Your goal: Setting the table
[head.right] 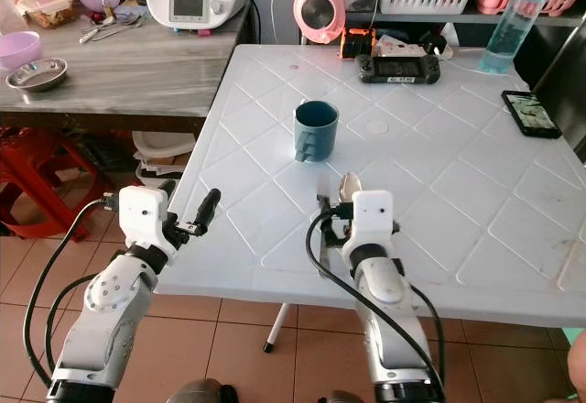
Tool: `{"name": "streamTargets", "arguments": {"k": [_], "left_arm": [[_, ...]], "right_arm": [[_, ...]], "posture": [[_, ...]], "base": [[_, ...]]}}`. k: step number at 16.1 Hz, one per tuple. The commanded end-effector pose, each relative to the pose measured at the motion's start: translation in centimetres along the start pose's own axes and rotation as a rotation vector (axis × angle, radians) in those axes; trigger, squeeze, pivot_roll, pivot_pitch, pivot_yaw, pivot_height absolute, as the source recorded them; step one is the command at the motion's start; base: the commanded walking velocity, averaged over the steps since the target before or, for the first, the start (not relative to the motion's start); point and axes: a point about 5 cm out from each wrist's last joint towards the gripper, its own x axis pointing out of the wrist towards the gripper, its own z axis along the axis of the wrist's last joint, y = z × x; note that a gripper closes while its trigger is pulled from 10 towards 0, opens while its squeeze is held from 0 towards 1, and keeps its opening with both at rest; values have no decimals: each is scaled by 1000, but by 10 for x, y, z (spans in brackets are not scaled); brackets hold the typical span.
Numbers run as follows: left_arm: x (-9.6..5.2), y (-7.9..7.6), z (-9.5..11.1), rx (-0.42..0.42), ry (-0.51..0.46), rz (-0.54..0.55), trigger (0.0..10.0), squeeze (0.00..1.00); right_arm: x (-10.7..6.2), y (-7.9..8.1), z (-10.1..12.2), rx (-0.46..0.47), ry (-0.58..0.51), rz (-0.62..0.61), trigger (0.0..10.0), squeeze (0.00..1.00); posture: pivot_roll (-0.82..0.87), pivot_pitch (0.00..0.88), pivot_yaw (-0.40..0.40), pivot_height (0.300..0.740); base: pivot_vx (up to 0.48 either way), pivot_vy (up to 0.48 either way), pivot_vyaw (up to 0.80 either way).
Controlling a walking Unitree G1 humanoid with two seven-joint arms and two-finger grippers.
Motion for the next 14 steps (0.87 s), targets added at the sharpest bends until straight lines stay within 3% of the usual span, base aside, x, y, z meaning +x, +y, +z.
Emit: {"name": "streamTargets", "arguments": {"k": [1,6,14], "left_arm": [[-1,1,2,10,6,-8,10000,0],[-4,1,2,12,15,-15,10000,0],[-8,-1,0,12,35,-19,10000,0]], "right_arm": [[1,8,6,24,-5,29,10000,0],[9,19,17,22,-1,81,10000,0],[13,27,9,43,102,130,10000,0]], "posture": [[-1,0,19,740],[6,0,17,740],[13,0,9,740]], "base": [[0,0,0],[0,0,0],[0,0,0]]}}
